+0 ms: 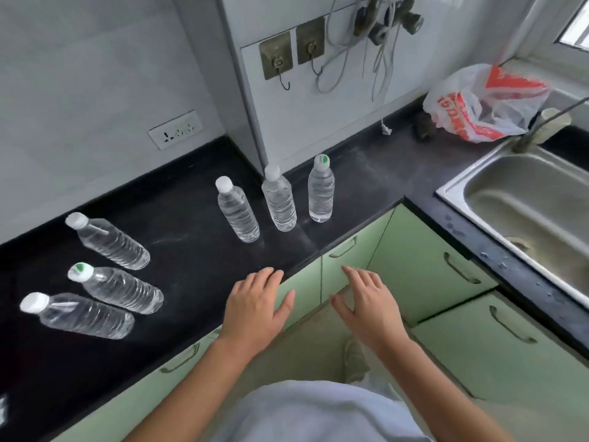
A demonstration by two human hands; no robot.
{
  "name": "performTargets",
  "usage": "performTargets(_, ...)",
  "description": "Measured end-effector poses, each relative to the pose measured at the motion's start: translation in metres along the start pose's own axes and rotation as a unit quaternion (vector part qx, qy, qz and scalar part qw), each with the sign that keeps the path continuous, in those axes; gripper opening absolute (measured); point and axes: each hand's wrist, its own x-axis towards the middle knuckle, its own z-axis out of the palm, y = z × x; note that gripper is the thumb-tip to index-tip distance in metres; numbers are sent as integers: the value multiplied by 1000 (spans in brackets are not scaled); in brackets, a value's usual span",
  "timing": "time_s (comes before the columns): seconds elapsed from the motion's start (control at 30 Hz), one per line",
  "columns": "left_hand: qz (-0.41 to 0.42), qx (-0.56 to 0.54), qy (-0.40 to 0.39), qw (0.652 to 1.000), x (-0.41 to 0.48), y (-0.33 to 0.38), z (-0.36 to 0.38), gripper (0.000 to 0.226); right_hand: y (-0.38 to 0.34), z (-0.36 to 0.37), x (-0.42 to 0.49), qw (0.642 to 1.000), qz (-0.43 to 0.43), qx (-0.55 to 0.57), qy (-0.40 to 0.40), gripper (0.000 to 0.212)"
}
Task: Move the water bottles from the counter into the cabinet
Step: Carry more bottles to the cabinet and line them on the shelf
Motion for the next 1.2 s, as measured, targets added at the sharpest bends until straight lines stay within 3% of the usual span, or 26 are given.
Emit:
performTargets(0.2,-105,-21,-1,994,54,11,5,61,21,-25,99,995,-50,80,-42,62)
performTargets(0.3,-160,-102,22,982,85,11,10,68,27,-30,146,988,-47,130,-63,59)
performTargets(0.47,-316,-277,46,906,130,9,25,82,29,-29,211,982,-18,166,-84,61)
performTargets(0.57,-368,-357,38,858,156,5,37,93,28,-26,236,975,19,198,-101,80)
performTargets(0.63,-384,-379,43,841,172,-2,48,94,30,-19,248,971,16,212,-110,85)
performTargets(0.77,-394,-408,53,822,193,-12,67,80,34,-7,259,963,-9,244,-117,69)
performTargets(1.1,-437,-387,98,806,189,-7,79,69,44,1,262,954,-10,268,-130,57)
performTargets(1.2,-447,-381,102,803,183,3,73,56,45,-4,258,957,-11,259,-130,52)
